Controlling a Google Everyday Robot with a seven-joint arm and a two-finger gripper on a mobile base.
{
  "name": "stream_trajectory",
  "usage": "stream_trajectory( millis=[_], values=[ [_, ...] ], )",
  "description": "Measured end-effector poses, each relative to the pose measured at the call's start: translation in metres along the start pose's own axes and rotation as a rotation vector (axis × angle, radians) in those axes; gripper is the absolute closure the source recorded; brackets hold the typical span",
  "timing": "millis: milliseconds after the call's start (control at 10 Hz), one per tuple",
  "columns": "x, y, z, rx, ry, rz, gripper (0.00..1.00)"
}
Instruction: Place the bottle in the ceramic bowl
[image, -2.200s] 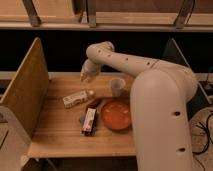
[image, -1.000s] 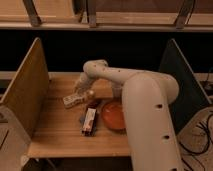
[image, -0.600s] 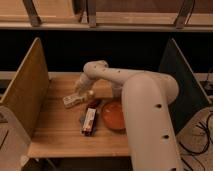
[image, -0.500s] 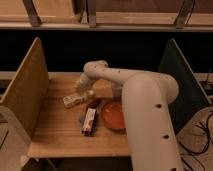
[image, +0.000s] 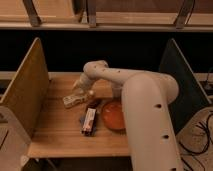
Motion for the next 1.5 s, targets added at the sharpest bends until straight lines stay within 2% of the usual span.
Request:
stream_trajectory(
  millis=[100,200,400,600,700,900,1200,1500],
  values=[
    [-0.006,-0.002,-0.005,0.022,-0.024,-0.007,0.23],
    [-0.021,-0.006,-0.020,0.057,-0.082,-0.013,0.20],
    [-0.042,-0.016,-0.051,0.100,-0.176,0.013,0.20],
    [-0.050,-0.033,-0.071,0.131,-0.230,0.077,0.20],
    [-0.047,-0.036,-0.070,0.136,-0.232,0.095,0.20],
    [-0.038,-0.037,-0.054,0.150,-0.210,0.119,0.20],
    [-0.025,-0.029,-0.012,0.184,-0.150,0.117,0.20],
    [-0.020,-0.028,0.018,0.191,-0.093,0.129,0.20]
  ],
)
